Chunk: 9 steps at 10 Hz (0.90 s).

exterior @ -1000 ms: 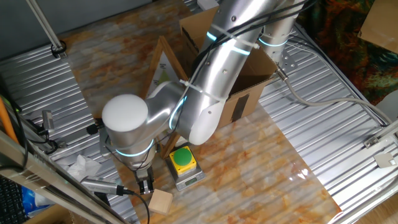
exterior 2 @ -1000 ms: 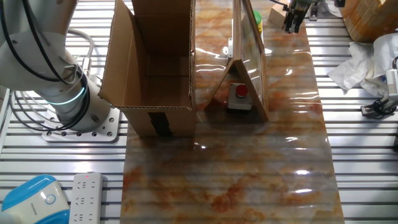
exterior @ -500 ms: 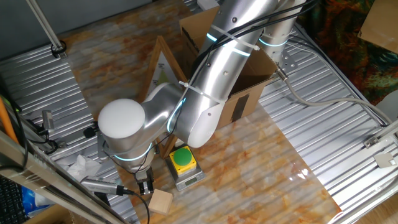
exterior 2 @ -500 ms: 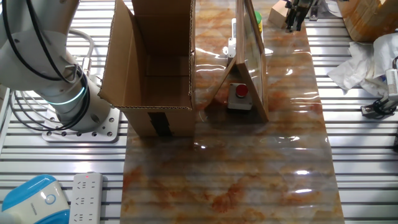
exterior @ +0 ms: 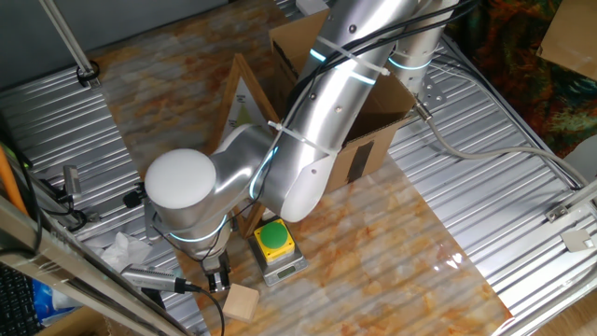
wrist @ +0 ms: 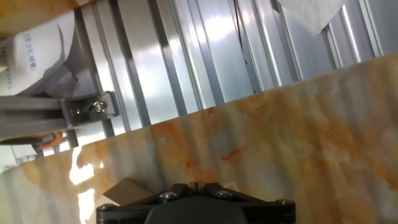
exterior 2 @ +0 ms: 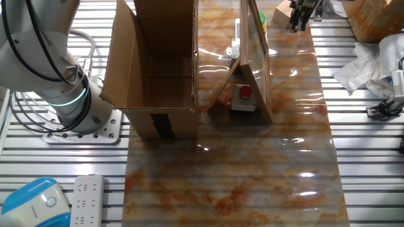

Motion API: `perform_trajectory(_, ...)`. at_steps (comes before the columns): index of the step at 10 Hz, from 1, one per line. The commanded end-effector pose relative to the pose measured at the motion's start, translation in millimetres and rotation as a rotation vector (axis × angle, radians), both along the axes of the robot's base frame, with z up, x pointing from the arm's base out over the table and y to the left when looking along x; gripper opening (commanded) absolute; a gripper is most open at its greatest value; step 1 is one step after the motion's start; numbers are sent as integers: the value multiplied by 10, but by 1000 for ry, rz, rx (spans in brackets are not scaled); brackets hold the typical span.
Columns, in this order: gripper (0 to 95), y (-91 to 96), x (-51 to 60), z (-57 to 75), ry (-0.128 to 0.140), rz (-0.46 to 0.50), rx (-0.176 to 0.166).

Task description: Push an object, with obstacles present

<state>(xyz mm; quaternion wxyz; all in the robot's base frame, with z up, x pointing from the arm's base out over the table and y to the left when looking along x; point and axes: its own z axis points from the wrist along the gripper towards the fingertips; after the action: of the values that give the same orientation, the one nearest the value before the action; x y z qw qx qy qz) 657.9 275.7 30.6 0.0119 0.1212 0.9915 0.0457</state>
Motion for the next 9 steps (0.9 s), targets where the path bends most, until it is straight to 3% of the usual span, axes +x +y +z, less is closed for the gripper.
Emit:
perform_trajectory(1,0,4,10,-4,1,11,-5)
perform_trajectory(6,0,4,10,-4,1,83,-29)
perform_trajectory(8,0,4,10,-4,32,146,-15)
perform_trajectory(9,0,4,10,-4,33,161,2)
